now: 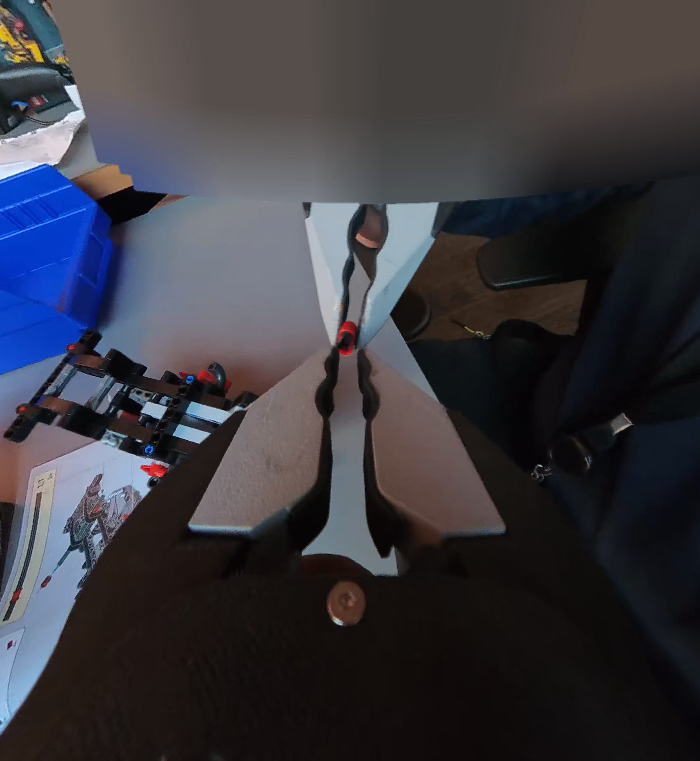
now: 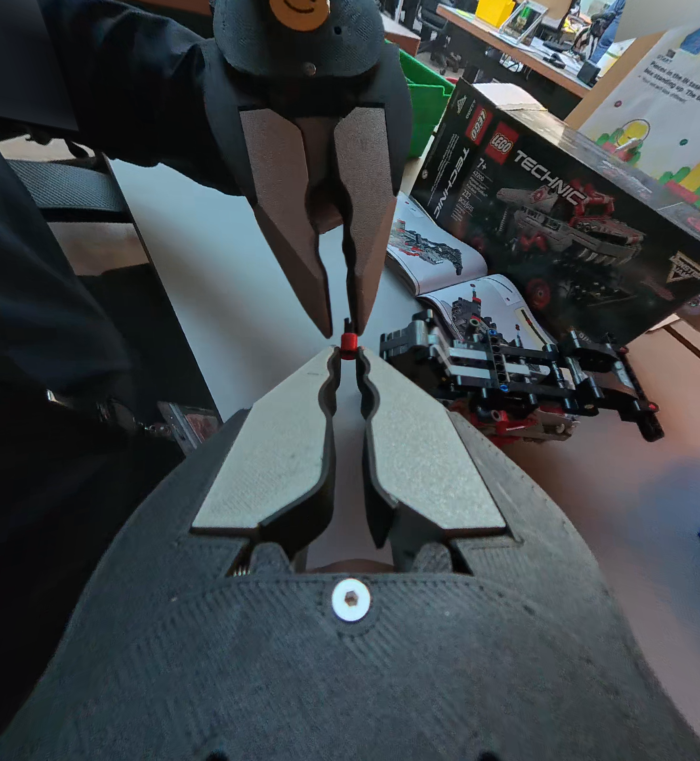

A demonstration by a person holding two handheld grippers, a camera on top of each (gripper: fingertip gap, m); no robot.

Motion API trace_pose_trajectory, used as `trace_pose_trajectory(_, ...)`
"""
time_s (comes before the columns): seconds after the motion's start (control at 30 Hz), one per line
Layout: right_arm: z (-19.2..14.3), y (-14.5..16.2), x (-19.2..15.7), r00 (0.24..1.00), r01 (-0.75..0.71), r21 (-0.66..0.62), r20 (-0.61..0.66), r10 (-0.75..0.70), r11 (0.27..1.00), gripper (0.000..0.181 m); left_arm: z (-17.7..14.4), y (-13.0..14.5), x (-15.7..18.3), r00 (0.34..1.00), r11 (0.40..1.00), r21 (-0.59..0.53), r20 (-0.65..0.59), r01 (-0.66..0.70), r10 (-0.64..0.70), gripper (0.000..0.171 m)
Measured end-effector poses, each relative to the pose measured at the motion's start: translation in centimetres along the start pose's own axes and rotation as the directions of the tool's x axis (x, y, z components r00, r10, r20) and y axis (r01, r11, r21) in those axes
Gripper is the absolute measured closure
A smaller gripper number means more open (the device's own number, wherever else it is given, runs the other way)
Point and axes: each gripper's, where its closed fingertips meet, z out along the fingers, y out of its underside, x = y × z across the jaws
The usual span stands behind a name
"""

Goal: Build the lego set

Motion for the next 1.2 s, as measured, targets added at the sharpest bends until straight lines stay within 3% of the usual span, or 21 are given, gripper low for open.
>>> trace_pose_trajectory(0.43,0.2,0.6,-0.6,0.993,0.117,-0.092,-0.013,-0.118,0.989,0.178,0.5,0.5,0.5,0.999,0.997,-0.057,0.002,-0.048,0.049,0.169)
trace_pose_trajectory(0.63,0.3,1.2,-0.1,0.982,0.17,-0.164,-0.052,-0.181,0.972,0.178,0.9,1.2,-0.1,0.985,0.981,-0.16,0.108,-0.113,0.131,0.171)
trace_pose_trajectory(0.8,0.3,1.4,-0.2,0.989,0.141,-0.127,-0.036,-0.147,0.982,0.178,1.1,1.3,0.0,0.988,0.989,-0.119,0.115,-0.092,0.106,0.171)
trace_pose_trajectory(0.93,-0.2,0.5,-0.7,0.999,0.028,0.051,0.018,-0.029,0.998,0.176,1.1,0.2,0.4,0.995,0.999,-0.007,0.091,-0.038,0.039,0.171)
trace_pose_trajectory(1.2,0.2,0.8,-1.1,0.998,0.06,0.025,0.018,-0.061,0.998,0.178,0.6,0.4,1.1,0.996,0.999,0.008,0.073,-0.042,0.041,0.162)
